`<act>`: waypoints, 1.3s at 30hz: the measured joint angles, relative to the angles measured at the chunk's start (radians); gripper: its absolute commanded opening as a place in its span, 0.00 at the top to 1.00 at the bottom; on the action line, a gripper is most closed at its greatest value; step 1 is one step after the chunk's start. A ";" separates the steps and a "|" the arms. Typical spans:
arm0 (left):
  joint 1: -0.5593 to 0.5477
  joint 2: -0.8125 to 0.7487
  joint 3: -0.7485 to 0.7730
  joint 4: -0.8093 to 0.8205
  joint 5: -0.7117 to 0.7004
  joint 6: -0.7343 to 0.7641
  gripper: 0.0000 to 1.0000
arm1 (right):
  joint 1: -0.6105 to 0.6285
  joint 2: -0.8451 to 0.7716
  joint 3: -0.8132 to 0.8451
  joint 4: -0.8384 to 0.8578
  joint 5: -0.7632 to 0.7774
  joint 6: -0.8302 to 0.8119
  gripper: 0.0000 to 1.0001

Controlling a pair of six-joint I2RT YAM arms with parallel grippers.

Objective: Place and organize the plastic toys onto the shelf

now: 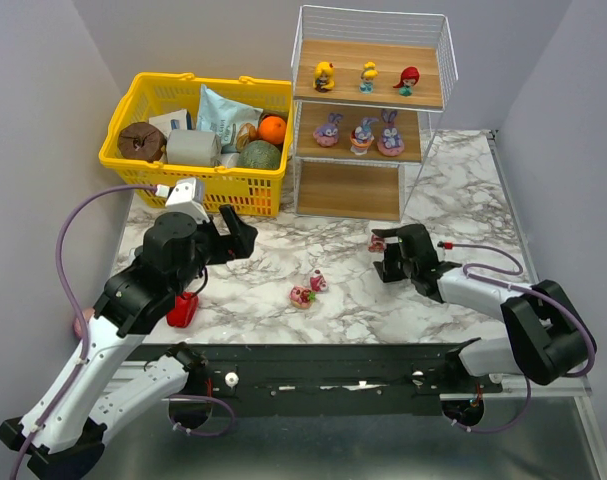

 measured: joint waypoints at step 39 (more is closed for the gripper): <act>0.000 0.043 0.029 -0.016 -0.002 0.013 0.01 | -0.106 0.139 0.097 0.072 -0.078 -0.067 0.30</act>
